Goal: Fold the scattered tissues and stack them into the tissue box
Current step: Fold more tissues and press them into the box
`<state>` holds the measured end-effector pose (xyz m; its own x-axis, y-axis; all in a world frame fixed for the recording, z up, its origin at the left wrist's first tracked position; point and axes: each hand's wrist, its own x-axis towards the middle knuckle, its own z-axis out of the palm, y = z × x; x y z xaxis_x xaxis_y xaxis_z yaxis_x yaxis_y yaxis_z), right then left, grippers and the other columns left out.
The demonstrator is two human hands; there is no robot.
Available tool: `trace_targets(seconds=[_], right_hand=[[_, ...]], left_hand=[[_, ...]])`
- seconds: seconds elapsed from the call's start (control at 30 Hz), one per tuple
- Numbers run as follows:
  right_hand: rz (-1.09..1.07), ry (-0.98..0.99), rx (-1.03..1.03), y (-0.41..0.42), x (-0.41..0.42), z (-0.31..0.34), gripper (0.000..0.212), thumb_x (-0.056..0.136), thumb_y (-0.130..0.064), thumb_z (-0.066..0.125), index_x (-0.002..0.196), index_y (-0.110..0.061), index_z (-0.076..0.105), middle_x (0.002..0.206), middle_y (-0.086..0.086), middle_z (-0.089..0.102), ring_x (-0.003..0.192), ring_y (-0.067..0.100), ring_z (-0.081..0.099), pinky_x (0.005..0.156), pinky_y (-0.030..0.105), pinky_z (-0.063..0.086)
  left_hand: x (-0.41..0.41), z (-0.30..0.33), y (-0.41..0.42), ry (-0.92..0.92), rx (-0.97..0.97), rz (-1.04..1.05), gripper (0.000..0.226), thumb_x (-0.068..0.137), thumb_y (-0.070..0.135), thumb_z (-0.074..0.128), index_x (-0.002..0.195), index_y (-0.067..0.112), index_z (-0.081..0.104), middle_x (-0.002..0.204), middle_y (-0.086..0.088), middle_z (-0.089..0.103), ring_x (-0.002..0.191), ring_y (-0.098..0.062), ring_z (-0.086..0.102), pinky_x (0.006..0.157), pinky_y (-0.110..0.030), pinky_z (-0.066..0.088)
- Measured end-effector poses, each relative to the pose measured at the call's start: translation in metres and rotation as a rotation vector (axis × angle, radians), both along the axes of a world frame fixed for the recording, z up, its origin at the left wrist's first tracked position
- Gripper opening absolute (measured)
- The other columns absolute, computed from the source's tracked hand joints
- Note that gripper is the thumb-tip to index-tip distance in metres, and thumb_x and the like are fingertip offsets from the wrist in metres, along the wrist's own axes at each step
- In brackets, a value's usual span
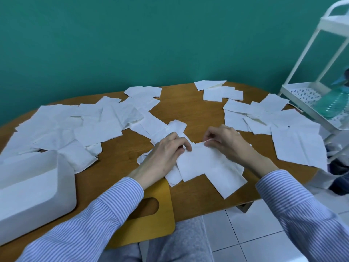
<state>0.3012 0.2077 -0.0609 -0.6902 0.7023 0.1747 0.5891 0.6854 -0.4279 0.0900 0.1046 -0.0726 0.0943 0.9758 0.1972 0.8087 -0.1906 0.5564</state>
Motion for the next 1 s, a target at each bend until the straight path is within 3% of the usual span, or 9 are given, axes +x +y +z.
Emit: trace_targets(seconds=[0.1, 0.27, 0.4, 0.5, 0.63, 0.83, 1.0], right_hand=[[0.027, 0.118, -0.128, -0.007, -0.001, 0.024, 0.017, 0.093, -0.015, 0.066, 0.091, -0.029, 0.057, 0.084, -0.008, 0.064, 0.081, 0.008, 0.060, 0.070, 0.030, 0.052], [0.085, 0.168, -0.141, -0.020, -0.007, 0.049, 0.021, 0.093, -0.014, 0.065, 0.089, -0.033, 0.058, 0.087, -0.011, 0.066, 0.084, 0.009, 0.062, 0.075, 0.034, 0.055], [0.127, 0.161, -0.180, -0.031, -0.023, 0.064, 0.018, 0.094, -0.014, 0.064, 0.092, -0.031, 0.068, 0.096, -0.015, 0.069, 0.091, 0.006, 0.063, 0.081, 0.036, 0.055], [0.161, 0.160, -0.185, -0.041, -0.039, 0.074, 0.020, 0.094, -0.013, 0.065, 0.096, -0.032, 0.071, 0.100, -0.015, 0.069, 0.096, 0.005, 0.063, 0.082, 0.033, 0.055], [0.179, 0.194, -0.148, -0.054, -0.062, 0.087, 0.022, 0.090, -0.011, 0.069, 0.094, -0.032, 0.073, 0.094, -0.011, 0.071, 0.090, 0.007, 0.064, 0.078, 0.030, 0.053], [0.313, 0.205, -0.117, -0.083, -0.110, 0.102, 0.021, 0.092, -0.009, 0.066, 0.090, -0.029, 0.071, 0.092, -0.019, 0.070, 0.088, 0.009, 0.065, 0.076, 0.026, 0.052], [0.400, 0.198, -0.159, -0.110, -0.164, 0.101, 0.020, 0.093, -0.009, 0.065, 0.093, -0.026, 0.075, 0.092, -0.018, 0.072, 0.086, 0.007, 0.066, 0.076, 0.025, 0.051]], left_hand=[[-0.007, 0.016, -0.001, -0.061, 0.033, 0.010, 0.025, 0.100, 0.008, 0.056, 0.099, 0.029, 0.070, 0.091, 0.008, 0.049, 0.086, -0.006, 0.053, 0.075, -0.021, 0.040], [-0.023, 0.042, -0.012, -0.092, 0.066, -0.035, 0.032, 0.098, 0.002, 0.057, 0.097, 0.028, 0.076, 0.097, 0.008, 0.066, 0.094, -0.006, 0.061, 0.082, -0.022, 0.046], [-0.038, 0.059, -0.028, -0.088, 0.064, -0.011, 0.034, 0.100, 0.004, 0.052, 0.101, 0.027, 0.077, 0.101, 0.010, 0.068, 0.100, -0.002, 0.060, 0.085, -0.015, 0.043], [-0.050, 0.070, -0.045, -0.108, 0.060, 0.042, 0.034, 0.099, 0.005, 0.049, 0.104, 0.025, 0.076, 0.100, 0.012, 0.063, 0.095, 0.007, 0.055, 0.079, -0.007, 0.035], [-0.071, 0.083, -0.073, -0.136, 0.085, 0.086, 0.022, 0.096, 0.014, 0.060, 0.103, 0.027, 0.076, 0.097, 0.012, 0.062, 0.093, -0.001, 0.056, 0.073, -0.010, 0.036], [-0.117, 0.099, -0.117, -0.194, 0.084, 0.157, 0.026, 0.092, 0.010, 0.067, 0.104, 0.031, 0.077, 0.101, 0.014, 0.067, 0.094, -0.003, 0.060, 0.073, -0.012, 0.040], [-0.159, 0.108, -0.165, -0.144, 0.068, 0.235, 0.026, 0.091, 0.010, 0.070, 0.103, 0.032, 0.077, 0.096, 0.013, 0.066, 0.078, -0.004, 0.055, 0.066, -0.013, 0.038]])
